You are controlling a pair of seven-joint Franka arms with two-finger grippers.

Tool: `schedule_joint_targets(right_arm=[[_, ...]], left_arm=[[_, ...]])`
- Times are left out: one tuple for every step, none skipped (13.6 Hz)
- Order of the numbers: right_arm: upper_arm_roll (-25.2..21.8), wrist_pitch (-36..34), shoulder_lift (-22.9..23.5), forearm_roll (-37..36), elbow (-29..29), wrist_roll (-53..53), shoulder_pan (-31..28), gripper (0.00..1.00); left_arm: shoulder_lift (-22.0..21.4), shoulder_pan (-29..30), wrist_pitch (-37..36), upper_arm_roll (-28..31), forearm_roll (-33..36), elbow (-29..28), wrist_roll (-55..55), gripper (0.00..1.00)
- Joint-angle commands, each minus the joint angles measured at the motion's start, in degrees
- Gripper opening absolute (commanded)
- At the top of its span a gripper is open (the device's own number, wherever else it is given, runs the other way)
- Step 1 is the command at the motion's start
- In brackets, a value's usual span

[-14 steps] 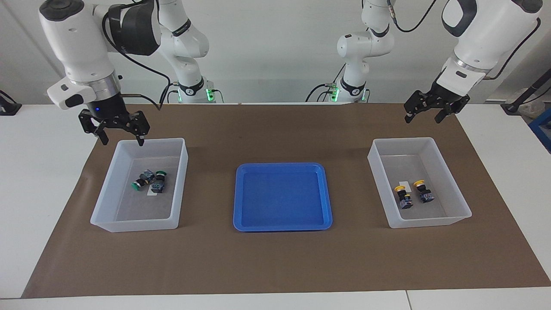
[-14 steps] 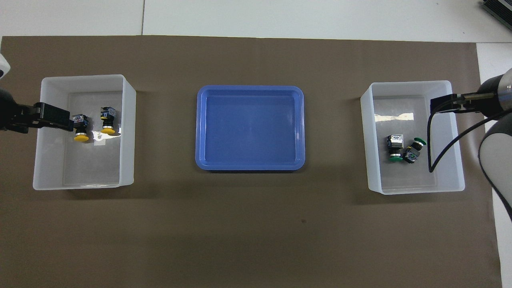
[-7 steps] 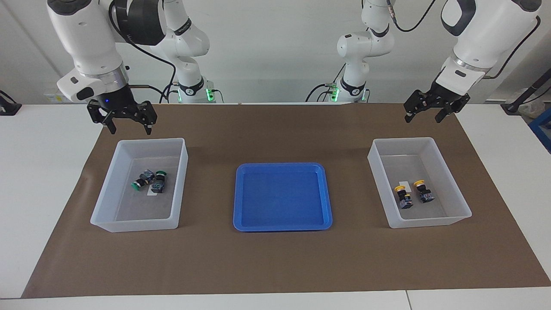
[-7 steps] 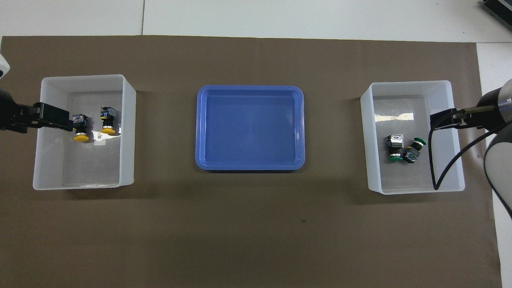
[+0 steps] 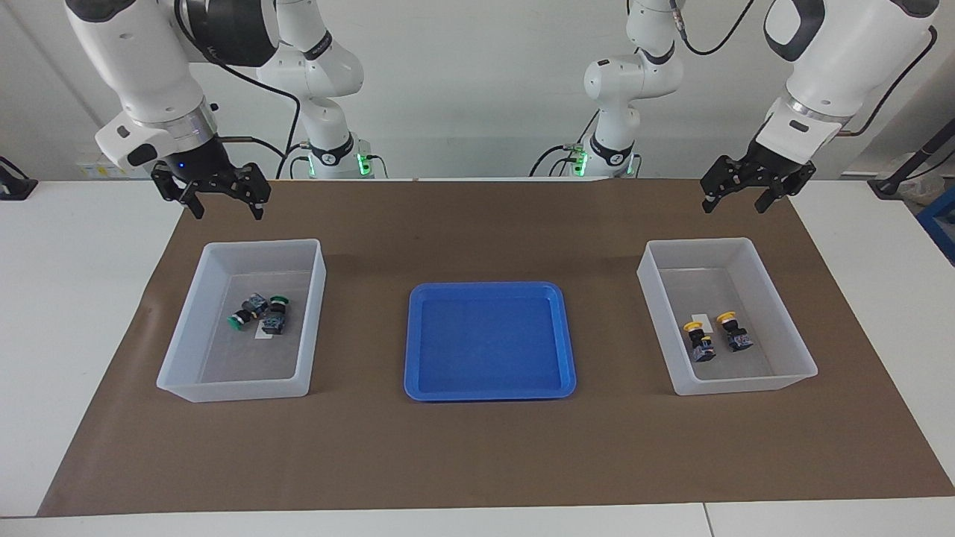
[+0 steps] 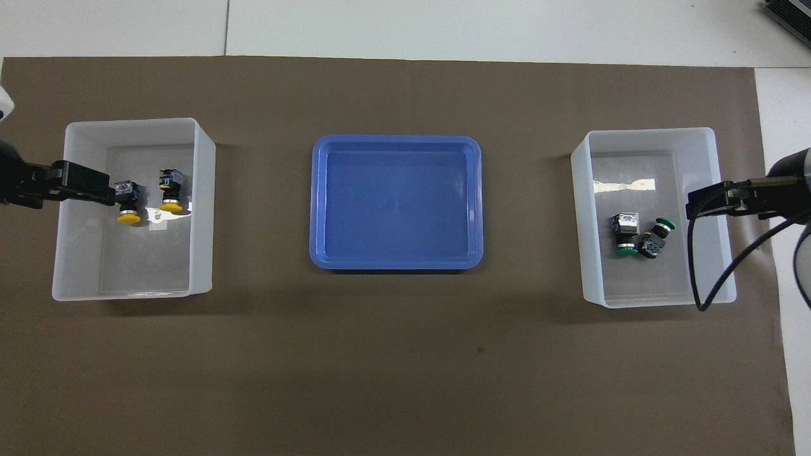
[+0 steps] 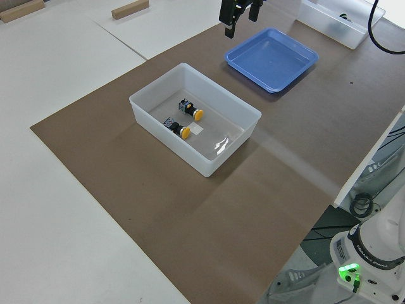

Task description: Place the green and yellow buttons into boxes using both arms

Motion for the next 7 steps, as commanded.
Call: schedule_joint_targets(right_arm=[[0.47,-1.23,-0.65,1.63,0.26,1.46,-0.24,1.0],[0.64,-1.23,-0.57,1.54,0.43,1.47,-0.06,1.0],[0.73,-1.23,-0.48,1.46,0.78,1.47,0.2,1.0],[0.73,-1.06,-0.39,1.28,0.79,0.94,0.21,1.0],[0.65,-1.05,-0.39,1.63,0.79,0.5,0.12,1.0],[0.65,-0.45,-0.39,1.8,0.87,0.67,0.03,1.0],[0.73,-0.35,-0.39,1.98,0.96,0.94,0.12,1.0]], left_arm=[[-0.05,-0.82,-0.1,0.18,0.6,1.66,-0.57,1.0],[0.21,-0.73,-0.27,0.09,0.42,1.84,-0.57,1.0],[0.3,-0.82,-0.28,0.09,0.42,1.84,-0.57,1.0],[0.39,-0.82,-0.28,0.09,0.42,1.84,-0.57,1.0],[0.65,-0.73,-0.28,0.09,0.42,1.84,-0.48,1.0],[1.0,-0.73,-0.36,0.09,0.42,1.93,-0.48,1.0],[1.7,-0.73,-0.54,0.09,0.42,3.06,-0.57,1.0]])
